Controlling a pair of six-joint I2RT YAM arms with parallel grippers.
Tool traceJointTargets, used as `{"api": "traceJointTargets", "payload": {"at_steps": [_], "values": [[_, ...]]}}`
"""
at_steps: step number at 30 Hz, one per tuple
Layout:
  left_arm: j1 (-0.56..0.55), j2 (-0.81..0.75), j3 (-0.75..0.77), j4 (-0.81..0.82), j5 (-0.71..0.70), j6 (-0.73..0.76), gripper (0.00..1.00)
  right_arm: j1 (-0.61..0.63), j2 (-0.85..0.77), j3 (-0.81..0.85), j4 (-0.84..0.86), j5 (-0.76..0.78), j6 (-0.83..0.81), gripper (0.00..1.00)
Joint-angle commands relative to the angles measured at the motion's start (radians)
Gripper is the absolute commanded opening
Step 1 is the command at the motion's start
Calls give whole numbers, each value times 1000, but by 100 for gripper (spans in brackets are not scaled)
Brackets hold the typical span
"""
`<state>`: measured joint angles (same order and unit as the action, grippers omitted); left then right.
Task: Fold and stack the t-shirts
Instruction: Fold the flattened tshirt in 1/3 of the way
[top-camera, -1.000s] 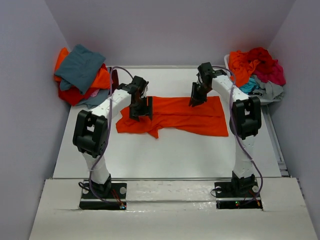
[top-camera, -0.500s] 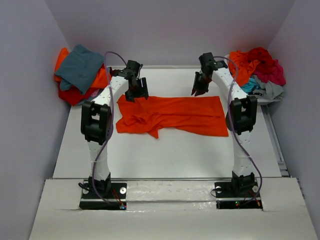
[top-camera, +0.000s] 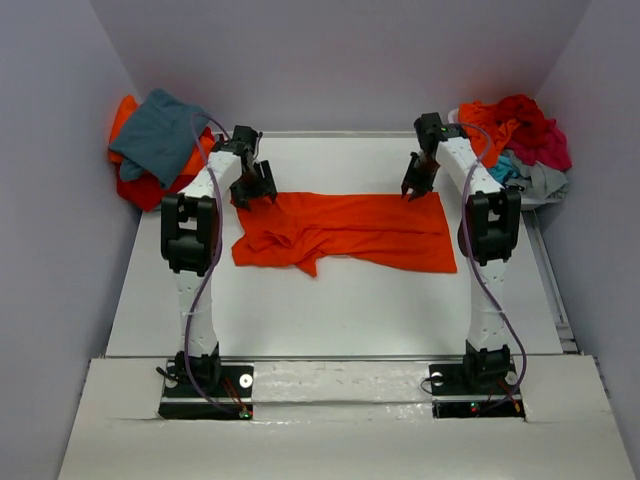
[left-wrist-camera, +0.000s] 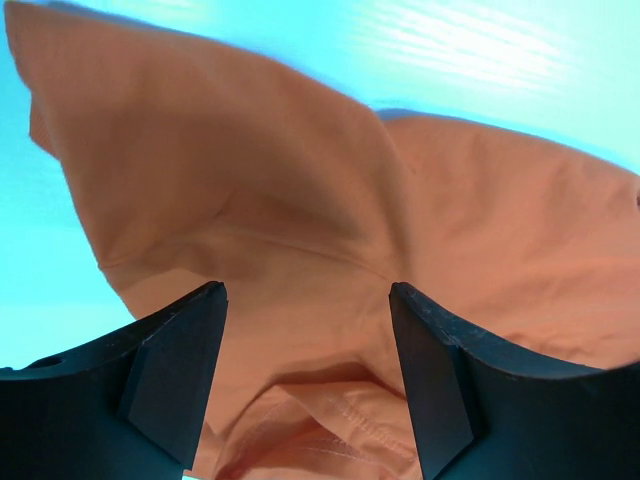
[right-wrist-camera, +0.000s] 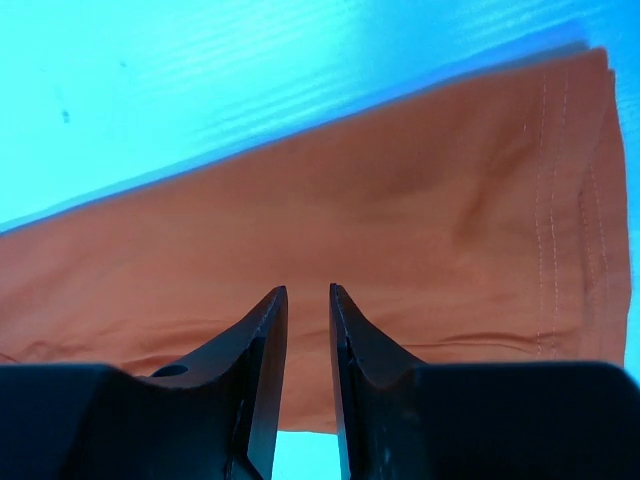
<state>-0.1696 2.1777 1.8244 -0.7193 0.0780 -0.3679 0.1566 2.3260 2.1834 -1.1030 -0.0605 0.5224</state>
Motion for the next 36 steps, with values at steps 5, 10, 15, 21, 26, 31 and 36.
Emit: {"api": "traceJointTargets", "payload": {"at_steps": [5, 10, 15, 21, 26, 31, 36], "values": [[5, 53, 73, -17, 8, 9, 77, -5, 3, -111, -6, 56, 47, 29], [5, 88, 91, -23, 8, 9, 77, -14, -8, -163, 5, 126, 74, 30], [15, 117, 119, -34, 2, 6, 77, -34, 10, -160, 6, 139, 91, 30], [24, 195, 217, -75, 3, 4, 78, -55, 142, -18, -35, 100, 87, 30], [33, 260, 295, -97, 6, -5, 78, -78, 234, 136, -66, 68, 64, 30], [51, 289, 341, -72, 9, -11, 80, -98, 268, 187, 4, -5, 44, 30], [51, 327, 410, -52, 29, -5, 85, -108, 240, 134, 129, -16, 4, 30]]}}
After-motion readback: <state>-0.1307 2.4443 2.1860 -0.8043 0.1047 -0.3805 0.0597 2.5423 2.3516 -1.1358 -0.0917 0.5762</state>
